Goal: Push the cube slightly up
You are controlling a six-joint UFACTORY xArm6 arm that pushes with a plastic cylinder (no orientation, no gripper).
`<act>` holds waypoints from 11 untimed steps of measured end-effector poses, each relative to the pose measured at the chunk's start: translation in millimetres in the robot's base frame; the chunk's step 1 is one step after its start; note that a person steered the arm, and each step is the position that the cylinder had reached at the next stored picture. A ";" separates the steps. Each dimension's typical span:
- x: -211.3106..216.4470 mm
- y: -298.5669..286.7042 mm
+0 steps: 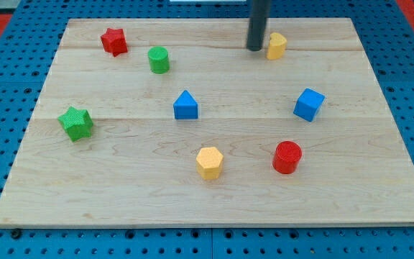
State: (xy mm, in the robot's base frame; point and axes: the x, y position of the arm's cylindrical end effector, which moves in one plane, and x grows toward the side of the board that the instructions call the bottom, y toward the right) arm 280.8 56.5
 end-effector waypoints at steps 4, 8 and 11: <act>80.4 245.2; 165.9 117.0; 130.2 40.5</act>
